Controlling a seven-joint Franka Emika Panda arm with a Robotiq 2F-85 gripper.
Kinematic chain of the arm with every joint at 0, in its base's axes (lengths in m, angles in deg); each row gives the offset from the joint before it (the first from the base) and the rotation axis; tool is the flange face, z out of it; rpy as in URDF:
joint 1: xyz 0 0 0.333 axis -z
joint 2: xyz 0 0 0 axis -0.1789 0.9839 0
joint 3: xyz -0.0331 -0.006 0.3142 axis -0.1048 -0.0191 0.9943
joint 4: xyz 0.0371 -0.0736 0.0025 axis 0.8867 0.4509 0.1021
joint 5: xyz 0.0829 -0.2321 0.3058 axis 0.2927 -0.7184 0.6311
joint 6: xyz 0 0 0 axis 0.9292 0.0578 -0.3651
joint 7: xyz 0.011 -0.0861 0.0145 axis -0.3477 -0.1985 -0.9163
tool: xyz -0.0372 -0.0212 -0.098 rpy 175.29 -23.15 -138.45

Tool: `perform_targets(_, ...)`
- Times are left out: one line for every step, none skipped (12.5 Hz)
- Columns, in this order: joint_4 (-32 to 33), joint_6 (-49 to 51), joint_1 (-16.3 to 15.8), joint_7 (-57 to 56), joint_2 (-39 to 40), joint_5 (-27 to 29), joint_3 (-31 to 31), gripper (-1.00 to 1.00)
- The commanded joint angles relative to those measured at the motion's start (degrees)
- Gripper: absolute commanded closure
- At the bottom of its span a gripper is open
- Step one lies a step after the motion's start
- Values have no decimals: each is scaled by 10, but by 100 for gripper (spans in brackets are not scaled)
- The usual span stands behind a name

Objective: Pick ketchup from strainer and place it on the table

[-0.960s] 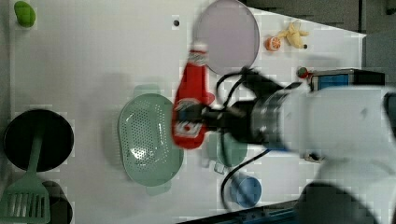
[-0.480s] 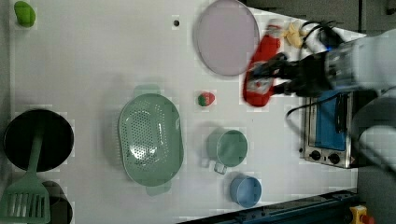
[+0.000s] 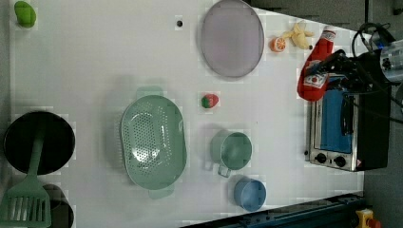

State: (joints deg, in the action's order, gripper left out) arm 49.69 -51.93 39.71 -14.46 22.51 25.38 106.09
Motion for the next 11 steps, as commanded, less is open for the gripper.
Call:
perform_targets(48, -14, -12, -84, -26, 5, -2, -18)
perform_targets(70, -30, -11, -84, -26, 5, -11, -18)
perform_targets(96, -61, -11, -85, -25, 5, -18, -18)
perform_targets(124, -102, -11, -85, -24, 4, -25, -18)
perform_targets(155, -141, -11, -85, -24, 4, -30, -18)
perform_targets(185, -170, -11, -85, -23, 4, -35, -18)
perform_targets(209, -200, -11, -85, -21, 1, -37, -18)
perform_targets(232, -224, -11, -85, -17, -8, -40, -18)
perform_targets(250, -241, -11, -84, -13, -17, -42, -18)
perform_targets(265, -255, -11, -84, -7, -29, -44, -24)
perform_targets(275, -268, -11, -81, 3, -43, -45, -43)
